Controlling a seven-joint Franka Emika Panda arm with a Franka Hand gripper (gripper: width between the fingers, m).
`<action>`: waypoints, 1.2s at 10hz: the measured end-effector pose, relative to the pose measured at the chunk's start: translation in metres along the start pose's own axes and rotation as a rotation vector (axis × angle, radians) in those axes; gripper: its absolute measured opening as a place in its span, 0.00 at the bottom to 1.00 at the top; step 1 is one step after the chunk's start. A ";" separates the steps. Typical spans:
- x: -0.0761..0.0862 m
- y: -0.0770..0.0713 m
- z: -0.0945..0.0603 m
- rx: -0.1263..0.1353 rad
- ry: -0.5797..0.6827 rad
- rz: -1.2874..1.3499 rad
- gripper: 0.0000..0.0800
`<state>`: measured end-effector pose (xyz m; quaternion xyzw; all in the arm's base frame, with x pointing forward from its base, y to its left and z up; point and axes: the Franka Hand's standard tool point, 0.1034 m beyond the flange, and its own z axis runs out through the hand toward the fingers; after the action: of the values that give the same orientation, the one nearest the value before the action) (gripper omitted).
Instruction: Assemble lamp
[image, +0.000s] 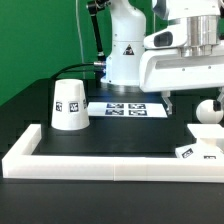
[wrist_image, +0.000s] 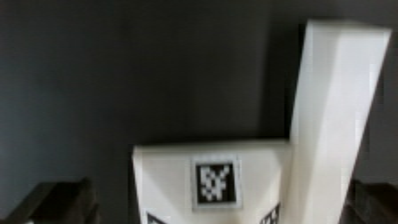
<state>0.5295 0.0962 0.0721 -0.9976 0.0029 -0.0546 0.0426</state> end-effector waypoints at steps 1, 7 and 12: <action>-0.013 -0.002 -0.003 -0.003 -0.011 0.020 0.87; -0.036 -0.007 0.001 0.002 -0.035 0.077 0.87; -0.075 -0.020 0.000 -0.018 -0.072 0.333 0.87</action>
Offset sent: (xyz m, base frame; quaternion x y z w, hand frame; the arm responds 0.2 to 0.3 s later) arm -0.0250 0.0197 -0.0055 0.0514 -0.0172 0.0919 0.9943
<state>0.4546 0.1174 0.0656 -0.9849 0.1674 -0.0111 0.0421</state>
